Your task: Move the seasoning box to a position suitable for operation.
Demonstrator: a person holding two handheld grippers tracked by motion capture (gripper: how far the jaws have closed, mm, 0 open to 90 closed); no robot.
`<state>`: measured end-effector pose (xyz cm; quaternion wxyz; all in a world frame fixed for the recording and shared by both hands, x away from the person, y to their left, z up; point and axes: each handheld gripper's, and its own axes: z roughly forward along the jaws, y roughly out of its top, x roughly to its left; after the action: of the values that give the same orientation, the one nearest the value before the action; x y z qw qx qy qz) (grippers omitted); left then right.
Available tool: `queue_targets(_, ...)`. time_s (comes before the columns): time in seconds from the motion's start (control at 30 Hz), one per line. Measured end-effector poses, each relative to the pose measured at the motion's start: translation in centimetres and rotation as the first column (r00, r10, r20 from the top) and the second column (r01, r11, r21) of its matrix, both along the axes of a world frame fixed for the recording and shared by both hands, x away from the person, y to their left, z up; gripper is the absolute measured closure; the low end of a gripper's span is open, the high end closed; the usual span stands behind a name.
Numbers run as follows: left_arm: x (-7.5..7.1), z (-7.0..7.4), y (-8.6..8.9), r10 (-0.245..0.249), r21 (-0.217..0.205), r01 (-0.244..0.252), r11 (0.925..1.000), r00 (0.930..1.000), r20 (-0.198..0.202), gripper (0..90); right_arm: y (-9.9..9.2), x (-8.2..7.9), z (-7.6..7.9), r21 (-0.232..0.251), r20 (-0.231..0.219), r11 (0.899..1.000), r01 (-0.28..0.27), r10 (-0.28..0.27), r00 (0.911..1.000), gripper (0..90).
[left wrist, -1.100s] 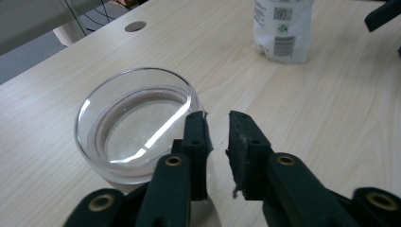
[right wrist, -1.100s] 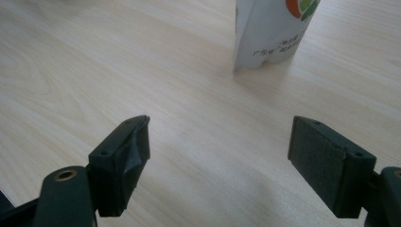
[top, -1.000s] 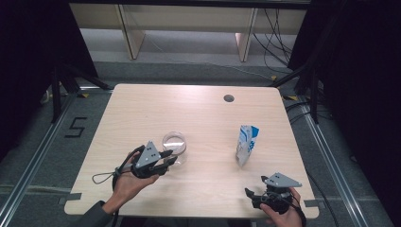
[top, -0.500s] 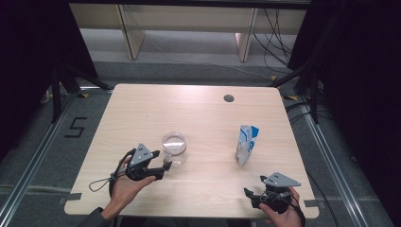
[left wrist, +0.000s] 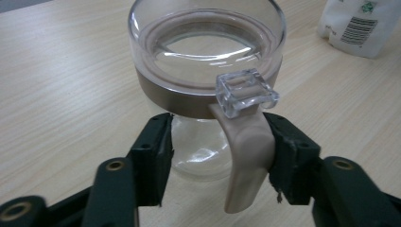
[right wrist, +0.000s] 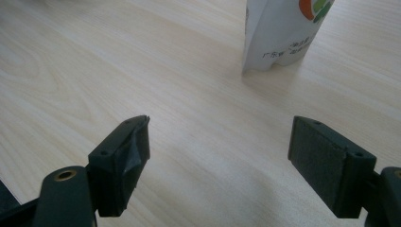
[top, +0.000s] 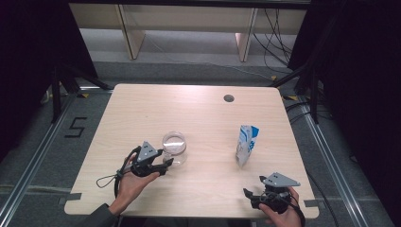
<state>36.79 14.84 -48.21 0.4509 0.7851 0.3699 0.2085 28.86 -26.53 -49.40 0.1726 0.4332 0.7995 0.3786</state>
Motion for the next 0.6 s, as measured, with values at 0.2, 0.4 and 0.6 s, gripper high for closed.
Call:
queue_targets(0.2,0.03,0.00,0.46,-0.033,0.017,0.032,0.9993,0.9991,0.027,63.3,-0.10,0.15,-0.03,-0.012,0.024,1.000,-0.016,0.016,0.9996,22.4)
queue_targets(0.4,0.15,0.01,0.76,-0.076,0.014,0.075,0.9971,0.9970,0.018,71.4,0.02,0.06,-0.01,-0.003,0.014,1.000,-0.008,0.008,0.9999,22.4)
queue_targets(0.6,0.34,-0.01,0.69,-0.100,0.005,0.100,0.9950,0.9949,0.011,72.0,-0.01,0.20,-0.04,-0.002,0.011,1.000,-0.026,0.026,0.9996,22.4)
